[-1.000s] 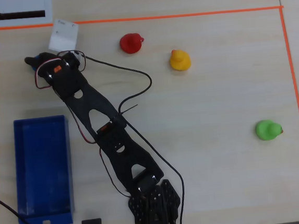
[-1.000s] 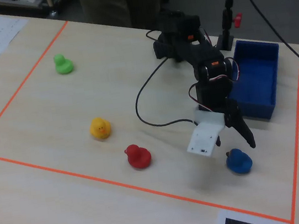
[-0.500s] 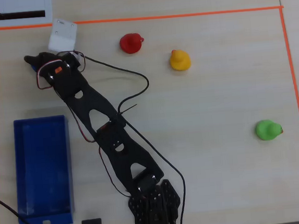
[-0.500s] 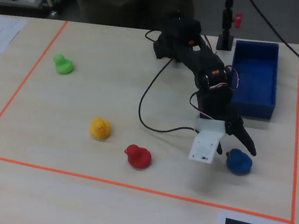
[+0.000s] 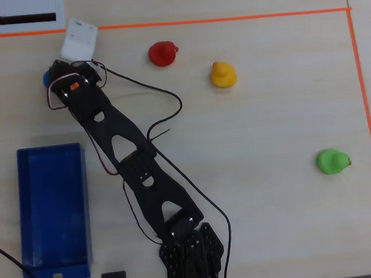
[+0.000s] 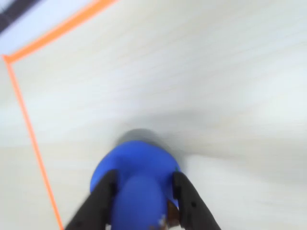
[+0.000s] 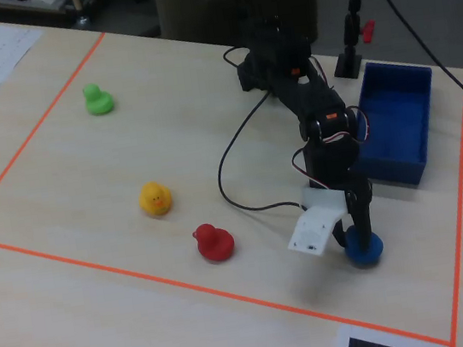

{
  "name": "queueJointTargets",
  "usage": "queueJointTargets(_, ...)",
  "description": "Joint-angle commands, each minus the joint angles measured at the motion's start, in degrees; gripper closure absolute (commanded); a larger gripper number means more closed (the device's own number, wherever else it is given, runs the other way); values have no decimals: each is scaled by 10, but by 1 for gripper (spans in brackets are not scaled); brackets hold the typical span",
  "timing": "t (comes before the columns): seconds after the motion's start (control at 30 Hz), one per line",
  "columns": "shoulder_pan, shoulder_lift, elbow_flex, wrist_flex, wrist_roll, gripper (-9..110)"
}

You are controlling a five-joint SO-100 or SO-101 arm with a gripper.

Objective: Grasp blue duck and put it into box.

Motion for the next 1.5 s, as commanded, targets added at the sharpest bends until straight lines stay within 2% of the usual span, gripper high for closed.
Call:
queueJointTargets(0.0, 2, 9, -38, 18, 5, 101)
queueJointTargets(0.23, 7, 25, -75, 53, 46, 101)
queueJointTargets(0.43, 15, 178, -62, 185, 62, 101)
queueJointTargets(0.63, -62, 415, 203, 259, 59, 101)
queueJointTargets(0.87, -218, 569, 438, 286, 104, 101)
queueJointTargets(1.07, -290, 583, 492, 281, 156, 101)
queueJointTargets(1.2, -321, 584, 533, 278, 153, 101)
queueJointTargets(1.33, -331, 609, 585, 261, 128, 68)
queueJointTargets(1.47, -296, 626, 601, 253, 97, 57)
